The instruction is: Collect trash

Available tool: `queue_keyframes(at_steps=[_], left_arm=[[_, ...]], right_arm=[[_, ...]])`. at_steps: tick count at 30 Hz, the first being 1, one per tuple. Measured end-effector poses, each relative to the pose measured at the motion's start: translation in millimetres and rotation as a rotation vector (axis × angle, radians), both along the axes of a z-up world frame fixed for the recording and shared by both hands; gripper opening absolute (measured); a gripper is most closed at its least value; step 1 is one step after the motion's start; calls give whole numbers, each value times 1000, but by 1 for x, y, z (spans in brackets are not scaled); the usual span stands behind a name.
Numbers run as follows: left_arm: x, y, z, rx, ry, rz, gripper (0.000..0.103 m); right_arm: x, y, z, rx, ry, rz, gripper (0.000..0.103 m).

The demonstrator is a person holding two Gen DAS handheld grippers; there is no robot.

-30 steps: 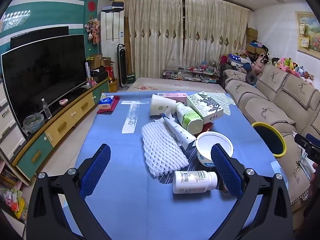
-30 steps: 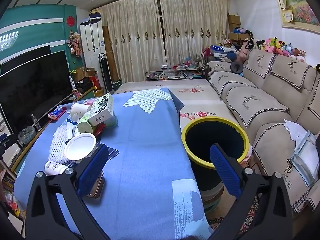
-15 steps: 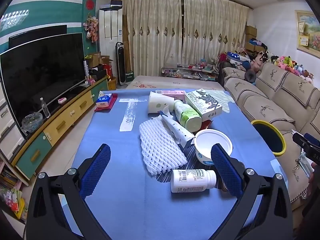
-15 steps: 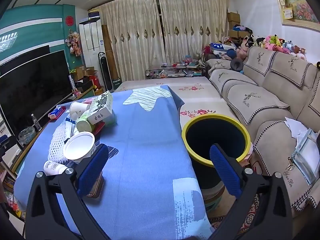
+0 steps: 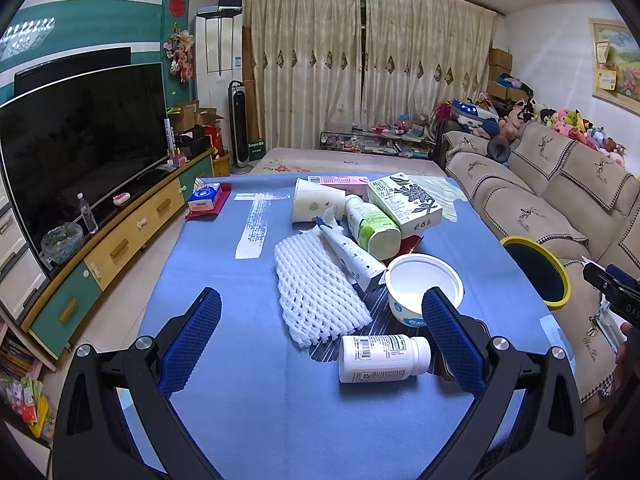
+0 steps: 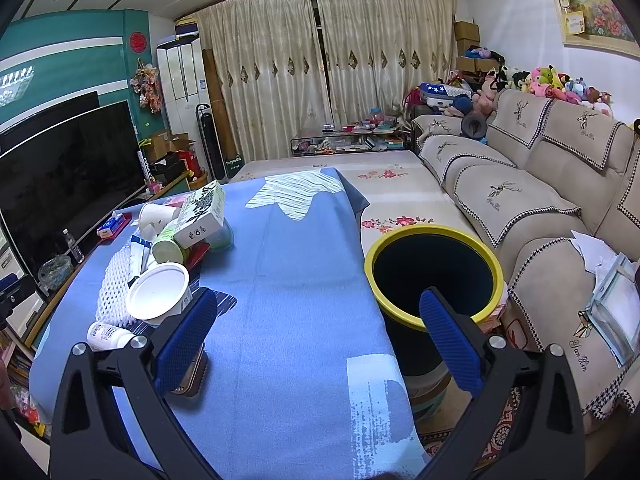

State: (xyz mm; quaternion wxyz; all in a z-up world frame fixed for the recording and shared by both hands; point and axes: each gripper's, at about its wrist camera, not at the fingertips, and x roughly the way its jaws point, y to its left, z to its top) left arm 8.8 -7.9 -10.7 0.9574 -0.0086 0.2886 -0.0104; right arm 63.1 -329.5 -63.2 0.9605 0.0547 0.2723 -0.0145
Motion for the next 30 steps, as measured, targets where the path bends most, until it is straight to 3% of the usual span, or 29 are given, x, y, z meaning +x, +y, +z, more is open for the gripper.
queue_keyframes(at_steps=[30], left_arm=[[1,-3,-1,5,8,-5,99]], right_arm=[[2,0,-4,6,9,1,97]])
